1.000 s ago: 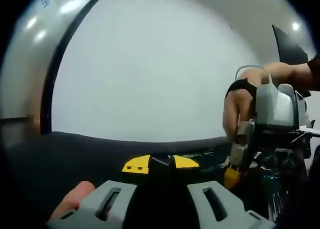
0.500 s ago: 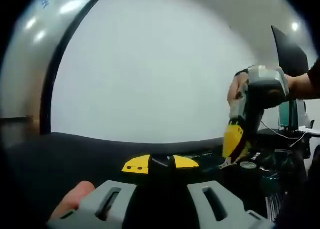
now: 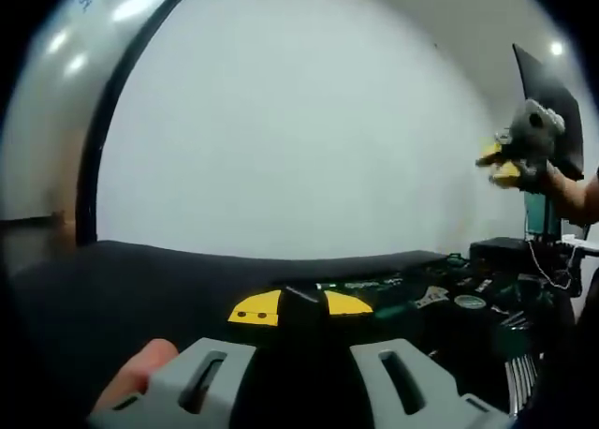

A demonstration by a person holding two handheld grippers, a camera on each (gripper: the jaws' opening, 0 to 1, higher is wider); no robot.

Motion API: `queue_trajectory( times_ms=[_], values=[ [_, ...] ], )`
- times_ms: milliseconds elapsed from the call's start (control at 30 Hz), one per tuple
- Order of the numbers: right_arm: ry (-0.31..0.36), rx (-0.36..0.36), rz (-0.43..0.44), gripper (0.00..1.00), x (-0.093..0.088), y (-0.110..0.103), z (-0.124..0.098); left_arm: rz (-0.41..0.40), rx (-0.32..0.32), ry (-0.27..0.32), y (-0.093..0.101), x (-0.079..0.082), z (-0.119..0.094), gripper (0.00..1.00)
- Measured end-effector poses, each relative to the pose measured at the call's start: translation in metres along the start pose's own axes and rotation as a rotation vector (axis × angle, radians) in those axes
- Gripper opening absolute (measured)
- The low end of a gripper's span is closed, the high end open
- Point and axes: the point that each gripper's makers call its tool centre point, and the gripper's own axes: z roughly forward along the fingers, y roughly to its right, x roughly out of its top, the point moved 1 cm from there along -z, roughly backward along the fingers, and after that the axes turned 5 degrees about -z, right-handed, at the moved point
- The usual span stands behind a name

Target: Pick up the tools and put them into their designated positions in the toolbox.

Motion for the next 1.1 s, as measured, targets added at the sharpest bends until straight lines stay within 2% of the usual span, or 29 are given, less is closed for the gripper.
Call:
queue_trajectory(
  times_ms=[100, 133, 167, 200, 267, 300, 333, 367, 400, 433, 467, 500, 533, 567, 633, 667, 700, 733, 767, 800, 833, 867, 900, 967, 1033, 1100],
  values=[
    [0.067, -0.013, 0.270, 0.11, 0.013, 0.004, -0.028, 0.003, -0.009, -0.008, 0.003, -0.004, -0.001, 0.13],
    [0.118, -0.035, 0.343, 0.13, 0.017, 0.008, -0.040, -0.003, -0.022, -0.003, 0.004, -0.003, 0.000, 0.13],
    [0.154, -0.069, 0.407, 0.15, 0.015, 0.011, -0.050, -0.007, -0.028, 0.001, 0.006, -0.003, 0.000, 0.13],
    [0.186, -0.118, 0.514, 0.16, 0.011, 0.013, -0.058, -0.010, -0.034, 0.005, 0.004, -0.002, 0.000, 0.13],
    [0.222, -0.205, 0.700, 0.16, -0.005, 0.001, -0.078, -0.006, -0.055, 0.029, 0.009, 0.002, -0.003, 0.13],
    [0.255, -0.295, 0.701, 0.17, -0.011, -0.007, -0.091, -0.009, -0.062, 0.041, 0.010, 0.004, -0.004, 0.13],
    [0.300, -0.388, 0.589, 0.17, -0.010, -0.023, -0.104, -0.011, -0.069, 0.043, 0.013, 0.004, -0.006, 0.13],
    [0.287, -0.473, 0.490, 0.17, -0.015, -0.039, -0.114, -0.011, -0.078, 0.045, 0.015, 0.004, -0.007, 0.14],
    [0.259, -0.523, 0.383, 0.17, -0.021, -0.057, -0.121, -0.004, -0.089, 0.044, 0.019, 0.003, -0.007, 0.14],
    [0.254, -0.566, 0.315, 0.17, -0.024, -0.073, -0.125, -0.002, -0.097, 0.046, 0.023, 0.003, -0.006, 0.14],
    [0.251, -0.581, 0.214, 0.17, -0.023, -0.090, -0.127, -0.021, -0.093, 0.037, 0.025, 0.001, -0.005, 0.14],
    [0.264, -0.597, 0.113, 0.17, -0.021, -0.103, -0.128, -0.086, -0.067, -0.037, 0.021, -0.008, -0.008, 0.14],
    [0.274, -0.611, 0.057, 0.17, -0.021, -0.109, -0.129, -0.244, -0.074, -0.173, 0.029, -0.020, -0.013, 0.14],
    [0.254, -0.638, 0.027, 0.17, -0.031, -0.118, -0.131, -0.329, -0.114, -0.302, 0.043, -0.025, -0.018, 0.13],
    [0.191, -0.668, 0.095, 0.16, -0.055, -0.124, -0.131, -0.284, -0.163, -0.467, 0.064, -0.020, -0.021, 0.15],
    [0.109, -0.649, 0.081, 0.14, -0.063, -0.123, -0.129, -0.279, -0.168, -0.531, 0.075, -0.015, -0.020, 0.17],
    [0.129, -0.673, -0.025, 0.14, -0.054, -0.119, -0.137, -0.274, -0.162, -0.616, 0.097, -0.017, -0.028, 0.23],
    [0.274, -0.751, -0.017, 0.14, -0.036, -0.112, -0.146, -0.273, -0.171, -0.704, 0.115, -0.020, -0.033, 0.30],
    [0.316, -0.721, -0.030, 0.14, -0.029, -0.115, -0.143, -0.298, -0.174, -0.783, 0.122, -0.019, -0.029, 0.39],
    [0.297, -0.653, -0.021, 0.14, -0.032, -0.122, -0.135, -0.330, -0.154, -0.866, 0.129, -0.022, -0.029, 0.46],
    [0.246, -0.626, 0.022, 0.14, -0.042, -0.127, -0.130, -0.347, -0.138, -0.931, 0.135, -0.025, -0.028, 0.46],
    [0.178, -0.621, -0.006, 0.14, -0.049, -0.129, -0.128, -0.386, -0.104, -0.971, 0.141, -0.027, -0.023, 0.46],
    [0.160, -0.624, -0.044, 0.14, -0.050, -0.129, -0.128, -0.423, -0.069, -1.029, 0.145, -0.031, -0.021, 0.46],
    [0.218, -0.631, -0.035, 0.14, -0.040, -0.130, -0.131, -0.406, 0.002, -1.119, 0.142, -0.042, -0.012, 0.46],
    [0.224, -0.640, -0.034, 0.14, -0.038, -0.130, -0.135, -0.429, 0.069, -1.210, 0.140, -0.055, -0.005, 0.44],
    [0.233, -0.635, -0.010, 0.14, -0.038, -0.131, -0.137, -0.445, 0.117, -1.277, 0.140, -0.066, 0.002, 0.31]
  ],
)
